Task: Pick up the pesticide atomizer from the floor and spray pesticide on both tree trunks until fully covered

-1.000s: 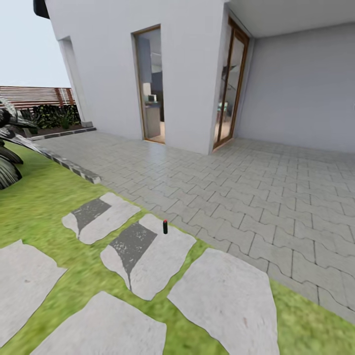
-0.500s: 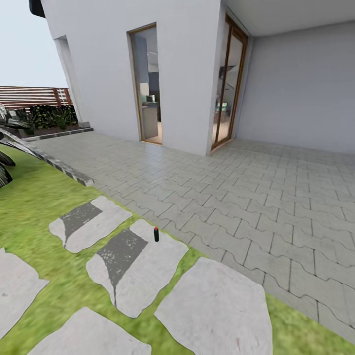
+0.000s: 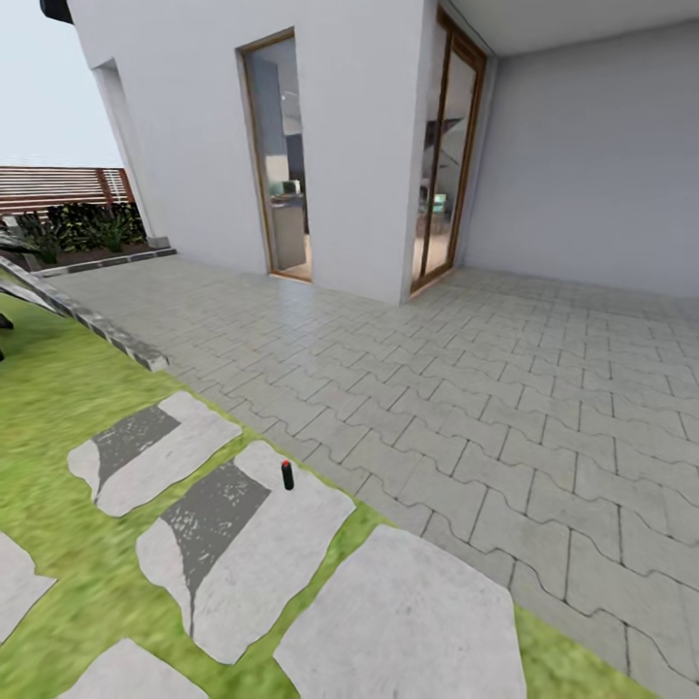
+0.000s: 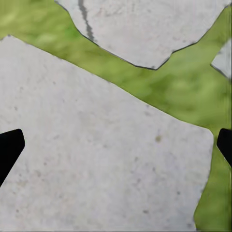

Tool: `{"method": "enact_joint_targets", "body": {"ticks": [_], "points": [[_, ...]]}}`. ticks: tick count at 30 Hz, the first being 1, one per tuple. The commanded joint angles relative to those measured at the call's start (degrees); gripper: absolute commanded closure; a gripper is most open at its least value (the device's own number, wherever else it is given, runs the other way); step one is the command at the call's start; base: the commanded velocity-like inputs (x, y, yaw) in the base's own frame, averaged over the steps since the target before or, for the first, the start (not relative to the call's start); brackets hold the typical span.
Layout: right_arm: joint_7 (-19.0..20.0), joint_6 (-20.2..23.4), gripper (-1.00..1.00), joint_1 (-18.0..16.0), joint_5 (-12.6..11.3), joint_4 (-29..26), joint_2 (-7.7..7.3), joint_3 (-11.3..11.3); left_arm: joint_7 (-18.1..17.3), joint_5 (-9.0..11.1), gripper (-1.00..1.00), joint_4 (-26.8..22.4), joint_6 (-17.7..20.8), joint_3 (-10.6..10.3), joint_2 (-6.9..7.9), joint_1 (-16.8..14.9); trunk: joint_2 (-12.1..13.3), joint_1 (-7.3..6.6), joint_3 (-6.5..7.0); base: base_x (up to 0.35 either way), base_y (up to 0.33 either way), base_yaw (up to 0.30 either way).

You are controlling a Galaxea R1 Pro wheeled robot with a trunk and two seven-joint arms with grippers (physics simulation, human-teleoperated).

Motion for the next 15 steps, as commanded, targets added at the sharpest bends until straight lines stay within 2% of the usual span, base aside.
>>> {"method": "enact_joint_targets", "body": {"ticks": [1, 15], "points": [[0.02, -0.14, -1.00, -0.03, -0.20, 0.04, 0.00, 0.04, -0.02, 0.30, -1.00, 0.04, -0.18, 0.03, -0.01, -0.03, -0.02, 0.01, -0.05, 0.233, -0.204, 0.000], [0.02, -0.09, -1.00, -0.02, -0.20, 0.04, 0.00, 0.04, -0.02, 0.30, -1.00, 0.06, -0.18, 0.03, 0.00, -0.03, -0.02, 0.01, -0.05, 0.234, -0.204, 0.000]]}}
